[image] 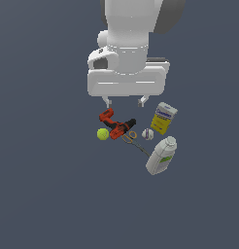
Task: Pick up a designated object from a clutter of objects.
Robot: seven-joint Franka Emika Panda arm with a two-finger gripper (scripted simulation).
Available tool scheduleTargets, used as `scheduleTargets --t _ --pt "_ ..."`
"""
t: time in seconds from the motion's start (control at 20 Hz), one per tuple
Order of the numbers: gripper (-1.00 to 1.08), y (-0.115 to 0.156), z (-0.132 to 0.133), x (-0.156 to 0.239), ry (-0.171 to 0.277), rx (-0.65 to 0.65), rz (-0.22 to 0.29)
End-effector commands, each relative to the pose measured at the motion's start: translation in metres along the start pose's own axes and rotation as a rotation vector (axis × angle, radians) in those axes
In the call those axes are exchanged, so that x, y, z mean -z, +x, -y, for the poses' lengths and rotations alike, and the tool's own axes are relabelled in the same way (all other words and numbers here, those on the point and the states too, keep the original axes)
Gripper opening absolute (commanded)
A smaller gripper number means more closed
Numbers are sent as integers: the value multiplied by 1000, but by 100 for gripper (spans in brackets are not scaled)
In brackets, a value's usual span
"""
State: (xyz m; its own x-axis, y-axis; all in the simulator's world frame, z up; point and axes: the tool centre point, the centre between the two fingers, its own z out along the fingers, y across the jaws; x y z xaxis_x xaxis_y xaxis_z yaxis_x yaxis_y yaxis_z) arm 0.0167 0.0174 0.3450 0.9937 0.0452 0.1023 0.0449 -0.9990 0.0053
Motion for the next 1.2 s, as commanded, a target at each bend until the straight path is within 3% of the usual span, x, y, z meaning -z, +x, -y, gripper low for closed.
scheduleTargets --t 0.0,0.7,1.15 --pt "100 0 0 0 0 0 0" --pt "100 -1 17 -1 27 16 14" --pt "100 -5 30 -31 18 134 24"
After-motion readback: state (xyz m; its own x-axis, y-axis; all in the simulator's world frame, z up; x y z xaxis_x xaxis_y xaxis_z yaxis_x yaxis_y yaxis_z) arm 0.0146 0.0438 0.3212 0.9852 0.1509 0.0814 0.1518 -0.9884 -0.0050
